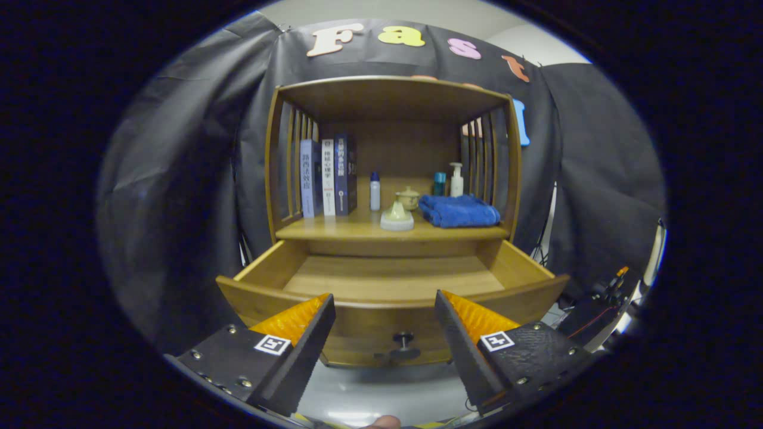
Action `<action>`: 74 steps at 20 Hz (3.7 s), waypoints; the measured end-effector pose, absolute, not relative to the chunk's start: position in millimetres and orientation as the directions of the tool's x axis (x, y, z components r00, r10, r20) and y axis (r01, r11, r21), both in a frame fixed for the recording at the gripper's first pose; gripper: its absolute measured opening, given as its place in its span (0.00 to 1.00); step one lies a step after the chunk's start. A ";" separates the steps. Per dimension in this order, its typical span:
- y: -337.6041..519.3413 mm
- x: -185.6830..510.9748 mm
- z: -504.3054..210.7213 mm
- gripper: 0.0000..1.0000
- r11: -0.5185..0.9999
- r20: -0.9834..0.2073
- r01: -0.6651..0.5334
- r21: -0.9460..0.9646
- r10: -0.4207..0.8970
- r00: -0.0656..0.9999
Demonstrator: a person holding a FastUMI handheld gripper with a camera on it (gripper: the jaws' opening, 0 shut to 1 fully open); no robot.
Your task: Pull open the drawer, take out the items inside it, and place them on the countertop above the cabinet.
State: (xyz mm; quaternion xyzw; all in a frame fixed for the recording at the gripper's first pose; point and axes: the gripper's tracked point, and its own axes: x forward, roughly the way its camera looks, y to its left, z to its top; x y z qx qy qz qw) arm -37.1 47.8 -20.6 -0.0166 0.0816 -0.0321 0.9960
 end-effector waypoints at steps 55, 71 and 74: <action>29.7 184.3 -104.7 1.00 0.997 -0.229 0.047 0.057 -0.033 0.973; 24.6 184.8 -119.6 1.00 0.998 -0.279 0.041 0.048 -0.026 0.960; 19.7 170.5 -125.4 1.00 0.998 -0.305 0.048 0.044 -0.033 0.952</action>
